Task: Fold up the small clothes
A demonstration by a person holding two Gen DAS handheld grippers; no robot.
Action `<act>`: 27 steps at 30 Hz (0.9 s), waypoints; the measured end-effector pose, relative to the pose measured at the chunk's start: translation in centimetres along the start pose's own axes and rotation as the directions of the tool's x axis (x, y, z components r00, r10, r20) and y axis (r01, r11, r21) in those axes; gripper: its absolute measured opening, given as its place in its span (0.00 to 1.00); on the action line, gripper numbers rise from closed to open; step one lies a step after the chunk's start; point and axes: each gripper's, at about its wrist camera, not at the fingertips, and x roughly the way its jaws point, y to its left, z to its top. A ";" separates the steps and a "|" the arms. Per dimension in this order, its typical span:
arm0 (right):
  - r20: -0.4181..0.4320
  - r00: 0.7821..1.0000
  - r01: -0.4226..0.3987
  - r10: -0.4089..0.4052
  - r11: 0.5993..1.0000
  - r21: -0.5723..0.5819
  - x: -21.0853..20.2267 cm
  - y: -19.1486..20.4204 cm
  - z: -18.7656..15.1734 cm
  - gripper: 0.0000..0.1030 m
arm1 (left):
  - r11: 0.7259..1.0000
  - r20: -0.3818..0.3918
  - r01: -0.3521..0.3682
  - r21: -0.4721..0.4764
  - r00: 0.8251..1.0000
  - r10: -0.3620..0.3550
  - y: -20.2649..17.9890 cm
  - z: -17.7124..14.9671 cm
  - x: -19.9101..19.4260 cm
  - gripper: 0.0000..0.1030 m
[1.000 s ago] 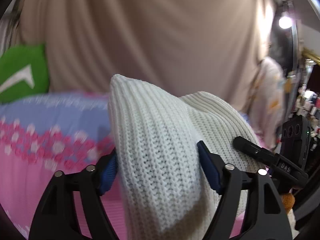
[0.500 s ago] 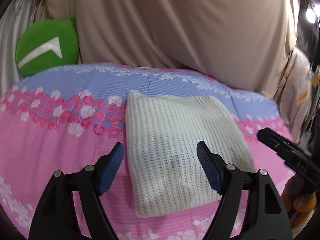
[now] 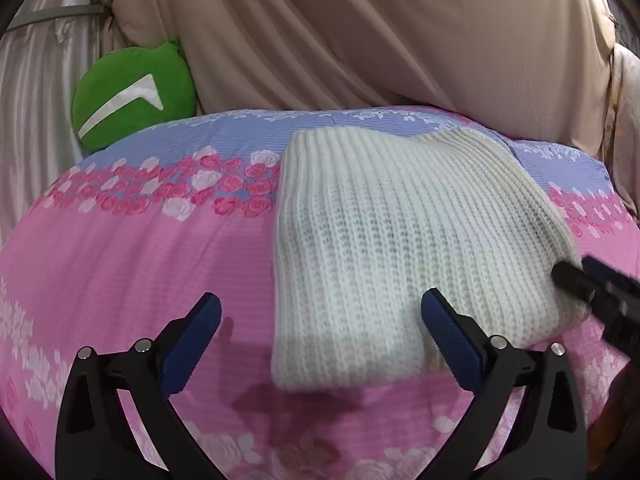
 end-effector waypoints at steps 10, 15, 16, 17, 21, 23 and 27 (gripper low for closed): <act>-0.012 0.999 0.041 -0.042 0.997 -0.069 -1.1 2.6 -2.0 0.84 | 0.997 -0.022 -0.046 -0.056 0.999 0.045 -0.7 -1.5 -1.3 0.95; -0.019 0.998 0.061 -0.062 0.996 -0.068 -1.3 2.6 -2.3 0.85 | 0.997 -0.011 -0.079 -0.026 0.997 0.078 -1.3 -1.6 -1.6 0.95; -0.017 0.998 0.062 -0.063 0.996 -0.066 -1.3 2.6 -2.3 0.85 | 0.996 -0.008 -0.086 -0.021 0.996 0.086 -1.4 -1.6 -1.7 0.95; -0.017 0.998 0.063 -0.064 0.996 -0.063 -1.4 2.6 -2.3 0.85 | 0.996 -0.005 -0.089 -0.019 0.996 0.089 -1.5 -1.6 -1.7 0.95; -0.016 0.998 0.068 -0.069 0.996 -0.061 -1.6 2.7 -2.5 0.85 | 0.994 -0.001 -0.104 -0.011 0.995 0.104 -1.7 -1.7 -1.8 0.95; -0.016 0.997 0.070 -0.072 0.996 -0.063 -1.6 2.6 -2.5 0.85 | 0.994 0.000 -0.113 -0.007 0.994 0.113 -1.7 -1.7 -1.8 0.95; -0.018 0.997 0.079 -0.080 0.995 -0.065 -1.5 2.6 -2.4 0.85 | 0.992 -0.001 -0.123 -0.002 0.992 0.123 -1.7 -1.7 -1.7 0.95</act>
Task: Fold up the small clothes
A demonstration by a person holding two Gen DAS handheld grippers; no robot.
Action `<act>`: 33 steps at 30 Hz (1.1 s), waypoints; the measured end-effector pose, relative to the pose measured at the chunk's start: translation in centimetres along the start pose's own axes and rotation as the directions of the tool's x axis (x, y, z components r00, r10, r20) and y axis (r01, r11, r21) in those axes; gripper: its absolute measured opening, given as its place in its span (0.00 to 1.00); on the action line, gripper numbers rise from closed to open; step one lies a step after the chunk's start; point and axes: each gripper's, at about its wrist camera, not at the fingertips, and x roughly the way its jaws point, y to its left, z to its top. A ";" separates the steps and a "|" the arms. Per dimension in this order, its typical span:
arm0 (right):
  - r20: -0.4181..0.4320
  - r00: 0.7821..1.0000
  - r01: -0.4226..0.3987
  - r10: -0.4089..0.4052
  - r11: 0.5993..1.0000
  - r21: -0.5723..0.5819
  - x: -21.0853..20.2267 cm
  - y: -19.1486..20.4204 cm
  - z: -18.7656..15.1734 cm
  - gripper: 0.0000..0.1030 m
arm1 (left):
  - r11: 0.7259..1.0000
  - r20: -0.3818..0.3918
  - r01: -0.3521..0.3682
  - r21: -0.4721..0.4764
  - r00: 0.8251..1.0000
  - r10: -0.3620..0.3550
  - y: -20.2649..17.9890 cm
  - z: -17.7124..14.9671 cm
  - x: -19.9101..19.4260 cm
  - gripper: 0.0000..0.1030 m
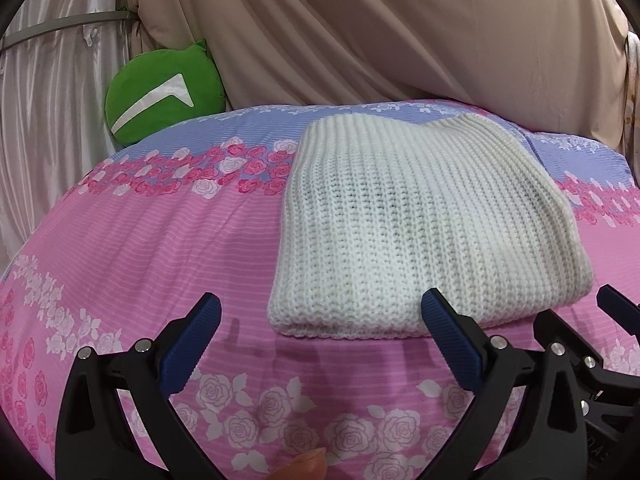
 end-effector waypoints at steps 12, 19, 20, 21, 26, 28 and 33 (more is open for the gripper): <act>0.002 1.000 0.005 -0.005 1.000 0.000 0.0 0.0 0.0 0.85 | 1.000 0.007 -0.017 0.010 1.000 0.017 -0.2 0.0 -0.1 0.95; 0.006 1.000 0.016 -0.016 1.000 -0.001 -0.1 0.0 0.0 0.85 | 1.000 0.009 -0.025 0.012 1.000 0.025 -0.2 -0.1 -0.1 0.95; 0.006 1.000 0.017 -0.017 1.000 0.000 -0.1 0.1 0.0 0.85 | 1.000 0.009 -0.025 0.013 1.000 0.025 -0.2 -0.1 -0.1 0.95; 0.006 1.000 0.017 -0.017 1.000 0.000 -0.1 0.1 0.0 0.85 | 1.000 0.009 -0.024 0.013 1.000 0.024 -0.2 -0.1 -0.1 0.95; 0.006 1.000 0.016 -0.016 1.000 -0.001 -0.1 0.0 0.0 0.85 | 1.000 0.011 -0.028 0.015 1.000 0.027 -0.2 -0.1 -0.2 0.95; 0.006 1.000 0.019 -0.019 1.000 -0.002 -0.1 0.0 0.0 0.85 | 0.999 0.012 -0.030 0.016 0.999 0.030 -0.2 -0.1 -0.2 0.95; 0.006 1.000 0.024 -0.024 1.000 -0.001 -0.1 0.0 0.0 0.85 | 0.999 0.014 -0.039 0.023 0.999 0.039 -0.3 0.0 -0.2 0.95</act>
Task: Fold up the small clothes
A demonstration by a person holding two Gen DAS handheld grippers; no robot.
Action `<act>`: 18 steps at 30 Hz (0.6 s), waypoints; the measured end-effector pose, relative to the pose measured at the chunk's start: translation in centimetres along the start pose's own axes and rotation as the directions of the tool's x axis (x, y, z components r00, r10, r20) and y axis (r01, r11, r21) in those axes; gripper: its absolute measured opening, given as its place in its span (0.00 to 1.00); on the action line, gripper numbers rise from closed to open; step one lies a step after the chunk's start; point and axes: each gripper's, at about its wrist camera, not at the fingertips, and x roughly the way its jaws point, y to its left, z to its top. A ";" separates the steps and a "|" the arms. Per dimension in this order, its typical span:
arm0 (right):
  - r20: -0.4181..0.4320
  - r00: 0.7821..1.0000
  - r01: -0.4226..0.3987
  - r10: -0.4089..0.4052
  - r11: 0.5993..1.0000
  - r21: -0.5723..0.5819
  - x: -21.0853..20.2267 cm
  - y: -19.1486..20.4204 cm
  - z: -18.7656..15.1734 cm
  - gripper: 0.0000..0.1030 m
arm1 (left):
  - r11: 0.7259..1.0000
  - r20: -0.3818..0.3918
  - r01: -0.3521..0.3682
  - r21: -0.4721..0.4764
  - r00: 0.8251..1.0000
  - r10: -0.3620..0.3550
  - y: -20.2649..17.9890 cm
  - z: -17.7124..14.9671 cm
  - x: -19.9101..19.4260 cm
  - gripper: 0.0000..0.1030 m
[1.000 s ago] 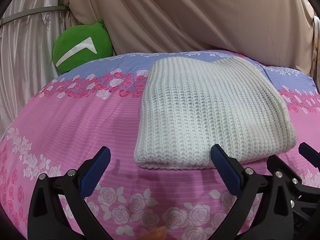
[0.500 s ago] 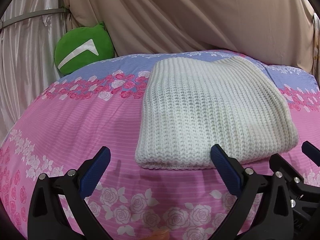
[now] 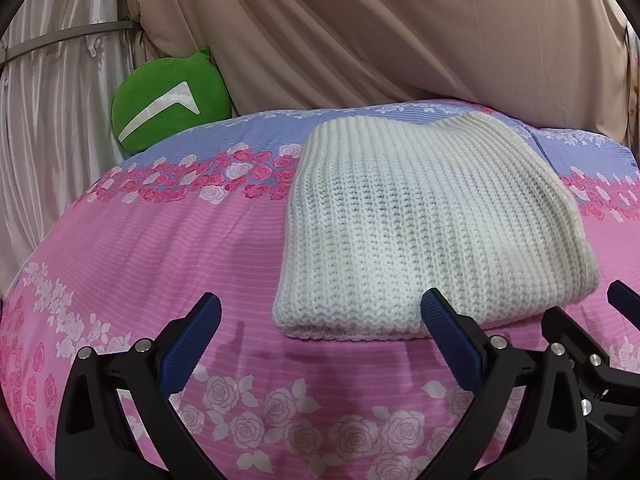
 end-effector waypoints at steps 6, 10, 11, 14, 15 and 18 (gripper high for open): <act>0.000 1.000 0.015 -0.015 1.000 -0.004 0.0 0.1 0.0 0.85 | 1.000 -0.001 -0.011 0.005 1.000 0.011 0.0 0.0 0.0 0.95; 0.001 1.000 0.017 -0.017 1.000 -0.006 0.0 0.1 0.0 0.85 | 1.000 0.001 -0.018 0.007 1.000 0.018 0.0 0.0 0.0 0.95; 0.002 1.000 0.016 -0.016 1.000 -0.006 0.0 0.1 0.0 0.85 | 1.000 0.003 -0.019 0.007 1.000 0.019 0.0 0.0 0.0 0.95; 0.003 1.000 0.021 -0.021 1.000 -0.006 -0.1 0.3 -0.1 0.85 | 1.000 0.007 -0.024 0.007 1.000 0.024 0.0 0.0 -0.1 0.95; 0.003 1.000 0.025 -0.025 1.000 -0.008 -0.1 0.3 -0.1 0.85 | 1.000 0.006 -0.028 0.010 1.000 0.028 0.0 0.0 -0.1 0.95; 0.003 1.000 0.029 -0.029 1.000 -0.011 -0.1 0.3 0.0 0.85 | 0.999 0.007 -0.032 0.012 0.999 0.031 0.0 0.0 -0.1 0.95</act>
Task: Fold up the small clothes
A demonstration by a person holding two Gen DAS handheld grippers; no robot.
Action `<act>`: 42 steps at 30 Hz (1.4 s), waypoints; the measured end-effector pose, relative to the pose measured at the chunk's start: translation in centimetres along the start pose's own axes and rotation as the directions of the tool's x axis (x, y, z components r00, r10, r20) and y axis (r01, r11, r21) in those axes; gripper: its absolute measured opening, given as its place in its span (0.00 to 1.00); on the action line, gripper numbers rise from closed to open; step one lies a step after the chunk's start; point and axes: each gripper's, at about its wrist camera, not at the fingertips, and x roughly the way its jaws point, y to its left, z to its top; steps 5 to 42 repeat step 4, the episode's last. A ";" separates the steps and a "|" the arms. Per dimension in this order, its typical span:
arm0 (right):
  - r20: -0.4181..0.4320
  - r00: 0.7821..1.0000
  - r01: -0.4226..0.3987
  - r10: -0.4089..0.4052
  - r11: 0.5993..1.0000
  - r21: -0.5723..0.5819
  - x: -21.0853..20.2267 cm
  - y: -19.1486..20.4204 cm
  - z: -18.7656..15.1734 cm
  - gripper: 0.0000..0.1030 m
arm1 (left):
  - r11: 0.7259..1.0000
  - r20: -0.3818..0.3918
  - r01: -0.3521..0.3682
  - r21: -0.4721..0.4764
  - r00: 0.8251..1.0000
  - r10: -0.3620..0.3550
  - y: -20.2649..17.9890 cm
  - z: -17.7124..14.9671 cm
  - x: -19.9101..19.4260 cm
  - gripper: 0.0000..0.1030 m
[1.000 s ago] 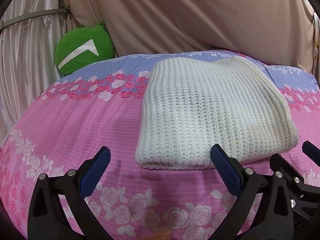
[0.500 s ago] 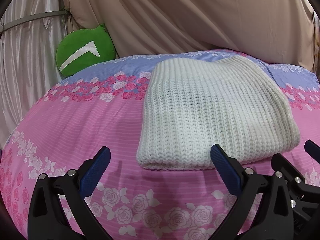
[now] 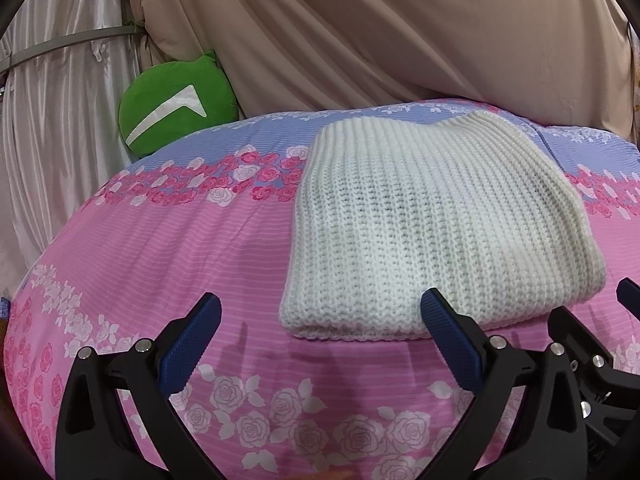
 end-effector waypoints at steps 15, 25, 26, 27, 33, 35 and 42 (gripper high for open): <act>0.000 1.000 0.000 0.000 1.000 0.000 0.0 0.0 0.0 0.85 | 1.000 0.000 0.001 0.001 1.000 -0.001 0.1 0.0 0.0 0.95; 0.000 1.000 0.000 0.000 1.000 0.000 0.0 0.0 0.0 0.85 | 1.000 0.000 0.001 0.001 1.000 -0.001 0.1 0.0 0.0 0.95; 0.000 1.000 0.000 0.000 1.000 0.000 0.0 0.0 0.0 0.85 | 1.000 0.000 0.001 0.001 1.000 -0.001 0.1 0.0 0.0 0.95; 0.000 1.000 0.000 0.000 1.000 0.000 0.0 0.0 0.0 0.85 | 1.000 0.000 0.001 0.001 1.000 -0.001 0.1 0.0 0.0 0.95; 0.000 1.000 0.000 0.000 1.000 0.000 0.0 0.0 0.0 0.85 | 1.000 0.000 0.001 0.001 1.000 -0.001 0.1 0.0 0.0 0.95; 0.000 1.000 0.000 0.000 1.000 0.000 0.0 0.0 0.0 0.85 | 1.000 0.000 0.001 0.001 1.000 -0.001 0.1 0.0 0.0 0.95; 0.000 1.000 0.000 0.000 1.000 0.000 0.0 0.0 0.0 0.85 | 1.000 0.000 0.001 0.001 1.000 -0.001 0.1 0.0 0.0 0.95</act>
